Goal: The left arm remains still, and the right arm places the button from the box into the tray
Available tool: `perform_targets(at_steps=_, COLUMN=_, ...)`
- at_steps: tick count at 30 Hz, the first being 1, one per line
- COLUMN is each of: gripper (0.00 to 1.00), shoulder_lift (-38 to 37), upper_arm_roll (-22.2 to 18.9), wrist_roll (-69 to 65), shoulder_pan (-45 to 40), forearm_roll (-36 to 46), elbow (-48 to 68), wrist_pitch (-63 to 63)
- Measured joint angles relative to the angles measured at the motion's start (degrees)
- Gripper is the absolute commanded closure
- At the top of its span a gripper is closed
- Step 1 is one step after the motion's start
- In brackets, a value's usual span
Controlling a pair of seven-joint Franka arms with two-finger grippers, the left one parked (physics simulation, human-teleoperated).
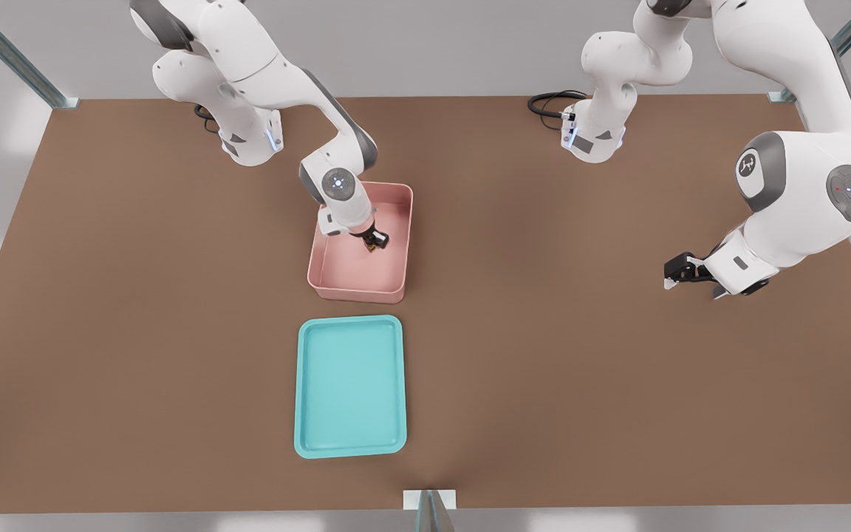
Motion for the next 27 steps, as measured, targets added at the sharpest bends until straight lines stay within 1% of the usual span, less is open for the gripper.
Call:
perform_targets(at_steps=3, gripper=0.43, shoulder_lift=0.08, upper_arm_roll=0.00, wrist_roll=0.47, shoulder_pan=0.13, forearm_roll=0.00, elbow=0.33, wrist_pitch=0.05)
perform_targets(at_steps=6, gripper=0.52, shoulder_lift=0.06, upper_arm_roll=-0.02, wrist_roll=0.86, shoulder_pan=0.15, forearm_roll=-0.04, elbow=0.37, wrist_pitch=0.08)
perform_targets(at_steps=9, gripper=0.55, shoulder_lift=-0.13, upper_arm_roll=-0.07, wrist_roll=1.11, shoulder_pan=0.07, forearm_roll=-0.12, elbow=0.32, wrist_pitch=0.11)
perform_targets(at_steps=12, gripper=0.55, shoulder_lift=-2.51, upper_arm_roll=-0.12, wrist_roll=1.30, shoulder_pan=0.04, forearm_roll=-0.14, elbow=0.66, wrist_pitch=-0.62)
perform_targets(at_steps=15, gripper=0.55, shoulder_lift=-5.83, upper_arm_roll=-0.57, wrist_roll=1.48, shoulder_pan=0.04, forearm_roll=-0.16, elbow=4.12, wrist_pitch=-4.00)
perform_targets(at_steps=17, gripper=0.55, shoulder_lift=-7.76, upper_arm_roll=-1.91, wrist_roll=1.57, shoulder_pan=0.14, forearm_roll=-0.22, elbow=6.44, wrist_pitch=-6.91)
perform_targets(at_steps=19, gripper=0.54, shoulder_lift=-8.34, upper_arm_roll=-4.12, wrist_roll=1.66, shoulder_pan=0.30, forearm_roll=-0.54, elbow=10.10, wrist_pitch=-10.02)
perform_targets(at_steps=23, gripper=0.54, shoulder_lift=-6.95, upper_arm_roll=-10.91, wrist_roll=1.67, shoulder_pan=-0.13, forearm_roll=-2.41, elbow=17.09, wrist_pitch=-15.11)
perform_targets(at_steps=24, gripper=0.54, shoulder_lift=-5.86, upper_arm_roll=-12.05, wrist_roll=1.59, shoulder_pan=-1.09, forearm_roll=-2.71, elbow=18.89, wrist_pitch=-15.99)
perform_targets(at_steps=27, gripper=0.54, shoulder_lift=0.07, upper_arm_roll=-13.11, wrist_roll=1.28, shoulder_pan=-4.80, forearm_roll=-3.23, elbow=27.33, wrist_pitch=-18.19)
